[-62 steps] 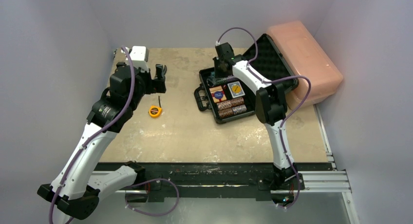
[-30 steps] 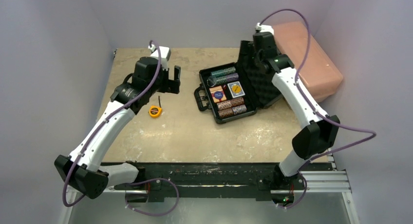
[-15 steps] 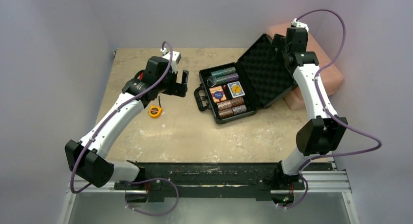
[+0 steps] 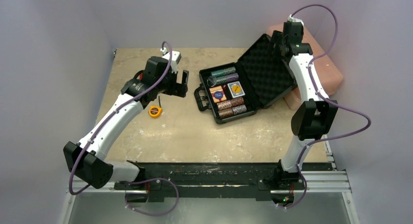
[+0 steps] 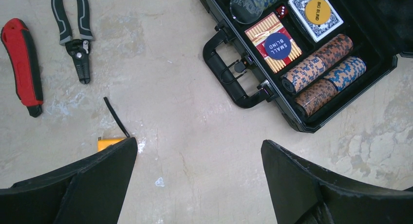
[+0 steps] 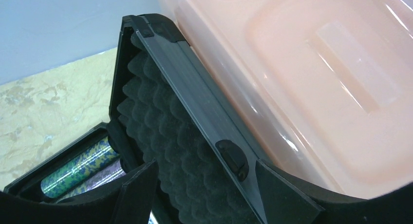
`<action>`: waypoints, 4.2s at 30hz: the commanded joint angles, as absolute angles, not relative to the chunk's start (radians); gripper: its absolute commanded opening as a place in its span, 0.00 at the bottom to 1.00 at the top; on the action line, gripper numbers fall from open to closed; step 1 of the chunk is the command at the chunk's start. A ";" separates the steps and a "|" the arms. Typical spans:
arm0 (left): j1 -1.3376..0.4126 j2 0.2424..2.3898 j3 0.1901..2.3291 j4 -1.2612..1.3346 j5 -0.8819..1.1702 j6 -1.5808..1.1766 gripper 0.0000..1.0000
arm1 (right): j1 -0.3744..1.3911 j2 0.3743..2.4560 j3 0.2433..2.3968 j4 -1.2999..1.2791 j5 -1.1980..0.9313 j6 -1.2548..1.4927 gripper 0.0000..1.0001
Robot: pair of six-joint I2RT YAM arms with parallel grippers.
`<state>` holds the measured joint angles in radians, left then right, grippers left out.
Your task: Pack up texas hold em set
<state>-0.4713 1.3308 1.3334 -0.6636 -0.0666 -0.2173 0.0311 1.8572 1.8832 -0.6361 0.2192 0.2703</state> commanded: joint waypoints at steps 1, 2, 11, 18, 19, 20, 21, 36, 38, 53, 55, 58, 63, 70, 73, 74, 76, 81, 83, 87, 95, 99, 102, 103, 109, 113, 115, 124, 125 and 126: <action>-0.476 1.296 1.379 -0.649 -0.061 -0.222 0.99 | 0.023 1.866 1.943 -0.633 0.230 0.252 0.76; -0.476 1.292 1.378 -0.649 -0.062 -0.223 0.99 | 0.022 1.871 1.946 -0.630 0.226 0.250 0.76; -0.476 1.287 1.380 -0.649 -0.057 -0.225 0.99 | 0.016 1.906 1.976 -0.620 0.173 0.238 0.70; -0.475 1.288 1.381 -0.651 -0.058 -0.226 0.99 | 0.017 1.888 1.952 -0.603 0.137 0.238 0.63; -0.476 1.288 1.381 -0.652 -0.057 -0.226 0.99 | 0.016 1.886 1.949 -0.602 0.134 0.238 0.62; -0.476 1.288 1.381 -0.651 -0.057 -0.226 0.99 | 0.017 1.884 1.946 -0.599 0.133 0.236 0.60; -0.476 1.286 1.381 -0.651 -0.057 -0.226 0.99 | 0.017 1.884 1.944 -0.597 0.131 0.235 0.59; -0.477 1.285 1.381 -0.652 -0.058 -0.225 0.99 | 0.017 1.845 1.917 -0.606 0.064 0.245 0.43; -0.476 1.284 1.381 -0.652 -0.058 -0.226 0.99 | 0.017 1.842 1.913 -0.607 0.044 0.245 0.41; -0.477 1.280 1.382 -0.653 -0.058 -0.225 0.99 | 0.020 1.816 1.901 -0.617 -0.032 0.246 0.16; -0.476 1.280 1.384 -0.652 -0.059 -0.225 0.99 | 0.024 1.815 1.902 -0.620 -0.039 0.245 0.12; -0.477 1.279 1.384 -0.654 -0.058 -0.227 0.99 | 0.030 1.811 1.902 -0.625 -0.041 0.246 0.04; -0.476 1.280 1.384 -0.652 -0.056 -0.226 0.99 | 0.045 1.798 1.902 -0.630 -0.041 0.245 0.00; -0.477 1.281 1.385 -0.655 -0.055 -0.226 0.99 | 0.092 1.787 1.911 -0.647 -0.036 0.232 0.00; -0.476 1.280 1.385 -0.655 -0.054 -0.227 0.99 | 0.123 1.783 1.911 -0.654 -0.028 0.230 0.00; -0.477 1.280 1.385 -0.654 -0.054 -0.227 0.99 | 0.134 1.783 1.911 -0.656 -0.026 0.230 0.00; -0.476 1.280 1.387 -0.654 -0.053 -0.228 0.99 | 0.163 1.781 1.908 -0.659 -0.018 0.229 0.00; -0.476 1.279 1.387 -0.654 -0.052 -0.229 0.99 | 0.233 1.781 1.901 -0.663 0.006 0.230 0.00; -0.476 1.278 1.387 -0.656 -0.052 -0.229 0.99 | 0.253 1.778 1.891 -0.658 0.016 0.236 0.00; -0.476 1.274 1.387 -0.655 -0.059 -0.226 0.99 | 0.289 1.771 1.853 -0.644 0.026 0.251 0.00; -0.476 1.270 1.387 -0.657 -0.067 -0.224 0.99 | 0.384 1.777 1.780 -0.611 0.003 0.276 0.00; -0.476 1.272 1.385 -0.657 -0.075 -0.221 0.99 | 0.450 1.791 1.786 -0.607 -0.072 0.289 0.10; -0.475 1.274 1.385 -0.657 -0.083 -0.220 0.99 | 0.480 1.790 1.813 -0.602 -0.169 0.310 0.35; -0.475 1.275 1.385 -0.657 -0.085 -0.220 0.99 | 0.484 1.787 1.824 -0.597 -0.191 0.316 0.42; -0.474 1.289 1.376 -0.647 -0.090 -0.224 0.98 | 0.485 1.779 1.837 -0.559 -0.146 0.354 0.50; -0.467 1.317 1.370 -0.639 -0.091 -0.243 0.93 | 0.485 1.802 1.806 -0.551 -0.059 0.361 0.47; -0.462 1.336 1.370 -0.638 -0.078 -0.252 0.90 | 0.486 1.810 1.781 -0.544 -0.018 0.363 0.45; -0.441 1.433 1.359 -0.610 -0.013 -0.307 0.64 | 0.486 1.840 1.650 -0.488 -0.026 0.353 0.26; -0.435 1.445 1.358 -0.606 -0.006 -0.323 0.64 | 0.486 1.851 1.641 -0.474 -0.040 0.353 0.23; -0.427 1.461 1.359 -0.603 0.017 -0.343 0.62 | 0.485 1.864 1.637 -0.467 -0.057 0.351 0.22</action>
<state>-0.4530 1.4242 1.3487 -0.6529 -0.0452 -0.2718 0.4877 1.8336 1.6680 -0.5373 -0.0196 0.3515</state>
